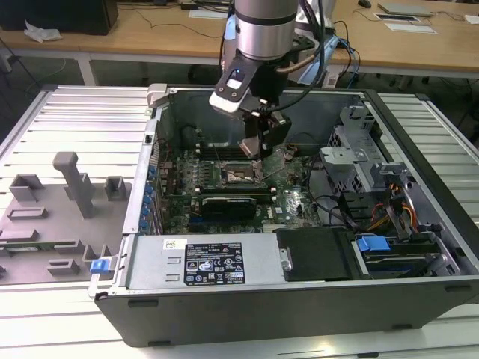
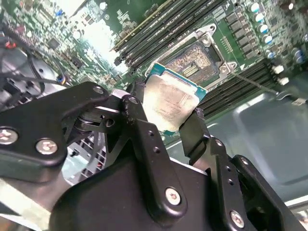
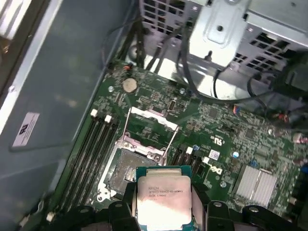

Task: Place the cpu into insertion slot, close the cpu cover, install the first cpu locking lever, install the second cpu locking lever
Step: 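Place the cpu into insertion slot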

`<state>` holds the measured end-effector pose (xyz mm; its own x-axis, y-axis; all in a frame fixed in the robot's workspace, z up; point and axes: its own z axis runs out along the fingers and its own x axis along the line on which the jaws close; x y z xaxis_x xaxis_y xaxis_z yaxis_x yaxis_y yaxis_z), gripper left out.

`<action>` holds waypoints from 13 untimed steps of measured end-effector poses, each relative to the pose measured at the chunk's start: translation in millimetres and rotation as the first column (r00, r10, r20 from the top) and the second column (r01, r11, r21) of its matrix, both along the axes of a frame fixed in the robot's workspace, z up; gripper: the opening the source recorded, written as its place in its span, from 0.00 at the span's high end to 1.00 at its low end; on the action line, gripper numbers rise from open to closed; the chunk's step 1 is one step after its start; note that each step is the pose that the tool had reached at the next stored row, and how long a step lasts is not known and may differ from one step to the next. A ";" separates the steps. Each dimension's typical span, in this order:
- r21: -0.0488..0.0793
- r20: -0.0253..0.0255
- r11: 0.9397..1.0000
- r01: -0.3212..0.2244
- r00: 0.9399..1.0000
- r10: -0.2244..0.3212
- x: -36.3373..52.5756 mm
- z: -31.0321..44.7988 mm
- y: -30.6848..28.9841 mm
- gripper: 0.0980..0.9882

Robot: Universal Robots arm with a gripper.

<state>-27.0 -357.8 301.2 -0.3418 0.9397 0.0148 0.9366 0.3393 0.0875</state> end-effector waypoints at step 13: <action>0.000 0.000 0.960 0.278 0.960 -0.278 0.0 -15.2 0.0 0.50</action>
<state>-27.0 -357.8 286.0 -0.0667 0.9977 0.0147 0.9940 0.0652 0.0875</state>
